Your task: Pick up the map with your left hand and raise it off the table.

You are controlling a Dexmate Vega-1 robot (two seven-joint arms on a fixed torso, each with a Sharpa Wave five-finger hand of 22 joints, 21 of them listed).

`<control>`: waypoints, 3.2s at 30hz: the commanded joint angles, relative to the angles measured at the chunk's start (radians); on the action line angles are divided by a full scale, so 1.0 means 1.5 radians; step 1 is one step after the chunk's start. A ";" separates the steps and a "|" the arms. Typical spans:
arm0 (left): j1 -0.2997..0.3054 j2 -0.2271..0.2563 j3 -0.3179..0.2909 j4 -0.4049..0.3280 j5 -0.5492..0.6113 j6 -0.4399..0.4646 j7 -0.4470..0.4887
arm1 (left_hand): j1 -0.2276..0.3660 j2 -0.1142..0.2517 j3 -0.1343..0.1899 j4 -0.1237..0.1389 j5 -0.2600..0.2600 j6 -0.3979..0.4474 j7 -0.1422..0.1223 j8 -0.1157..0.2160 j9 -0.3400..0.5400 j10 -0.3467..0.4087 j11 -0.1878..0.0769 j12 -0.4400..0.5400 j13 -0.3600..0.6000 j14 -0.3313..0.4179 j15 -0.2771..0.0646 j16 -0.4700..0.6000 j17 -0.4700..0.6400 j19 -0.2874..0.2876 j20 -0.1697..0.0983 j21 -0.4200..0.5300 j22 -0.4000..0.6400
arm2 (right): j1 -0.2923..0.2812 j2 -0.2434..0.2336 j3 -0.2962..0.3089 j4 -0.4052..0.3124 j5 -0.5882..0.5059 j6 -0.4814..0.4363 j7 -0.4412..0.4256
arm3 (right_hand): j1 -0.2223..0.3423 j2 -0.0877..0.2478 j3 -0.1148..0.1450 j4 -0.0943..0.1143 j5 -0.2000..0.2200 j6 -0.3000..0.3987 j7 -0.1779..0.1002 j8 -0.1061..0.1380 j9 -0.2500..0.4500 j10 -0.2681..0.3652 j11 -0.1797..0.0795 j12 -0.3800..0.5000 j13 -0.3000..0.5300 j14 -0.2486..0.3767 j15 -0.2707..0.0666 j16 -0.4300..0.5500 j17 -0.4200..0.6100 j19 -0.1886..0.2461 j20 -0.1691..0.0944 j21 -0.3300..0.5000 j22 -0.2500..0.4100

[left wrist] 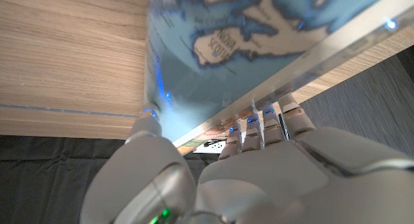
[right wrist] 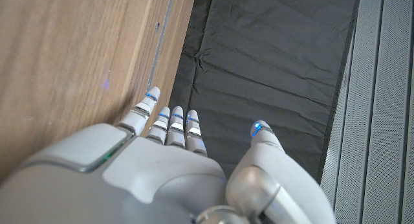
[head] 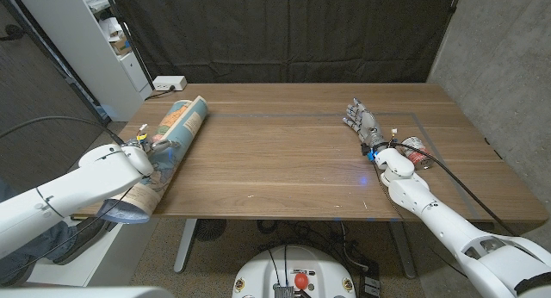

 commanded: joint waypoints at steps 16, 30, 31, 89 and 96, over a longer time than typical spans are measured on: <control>-0.003 -0.039 0.004 -0.005 0.008 0.015 0.057 | 0.148 0.029 0.037 -0.008 -0.009 0.048 -0.002 0.010 0.005 0.060 -0.015 0.024 0.012 0.108 -0.003 0.021 0.005 0.134 0.000 0.038 0.005 | -0.009 -0.001 0.003 -0.011 0.003 0.005 -0.005 | 0.004 0.007 0.000 -0.005 0.004 0.009 -0.005 0.002 0.002 0.012 -0.004 0.007 0.003 0.010 -0.002 0.006 0.002 -0.001 0.012 0.005 0.002; -0.006 -0.070 0.005 0.008 0.018 0.013 0.079 | 0.290 0.062 0.052 -0.008 0.000 0.103 -0.002 0.018 0.010 0.117 -0.027 0.045 0.027 0.189 -0.021 0.045 0.017 0.254 -0.001 0.077 0.007 | -0.005 -0.001 0.001 -0.008 0.001 0.003 -0.002 | 0.004 0.007 0.000 -0.006 0.004 0.012 -0.006 0.003 0.002 0.015 -0.004 0.006 0.003 0.010 -0.002 0.005 0.002 -0.002 0.014 0.005 0.002; -0.006 -0.074 0.006 0.009 0.020 0.014 0.084 | 0.296 0.066 0.053 -0.008 0.000 0.107 -0.001 0.019 0.010 0.118 -0.026 0.046 0.028 0.190 -0.021 0.046 0.018 0.260 -0.001 0.079 0.007 | -0.004 -0.001 0.000 -0.007 0.001 0.003 -0.001 | 0.004 0.007 -0.001 -0.006 0.004 0.012 -0.006 0.003 0.002 0.015 -0.004 0.006 0.003 0.011 -0.002 0.006 0.002 -0.002 0.014 0.005 0.002; 0.027 -0.179 -0.022 -0.015 0.140 -0.014 0.186 | 0.549 0.125 0.054 -0.006 0.025 0.509 -0.011 0.217 0.126 0.534 -0.151 0.257 0.226 0.649 -0.217 0.250 0.150 0.493 -0.177 0.341 0.014 | -0.011 -0.009 0.001 -0.031 -0.005 0.005 -0.007 | 0.004 0.007 -0.002 -0.009 0.004 0.013 -0.003 0.000 0.003 0.016 -0.004 0.003 0.004 0.010 -0.003 0.004 0.003 -0.002 0.013 0.005 0.002; 0.029 -0.176 -0.026 -0.037 0.148 -0.011 0.184 | 0.550 0.123 0.055 -0.006 0.027 0.512 -0.010 0.220 0.129 0.537 -0.149 0.258 0.235 0.649 -0.219 0.251 0.159 0.492 -0.178 0.350 0.012 | -0.015 -0.014 0.004 -0.044 -0.005 0.003 -0.012 | 0.004 0.008 -0.002 -0.010 0.004 0.014 -0.001 0.000 0.003 0.017 -0.003 0.003 0.004 0.011 -0.004 0.004 0.003 -0.002 0.013 0.005 0.002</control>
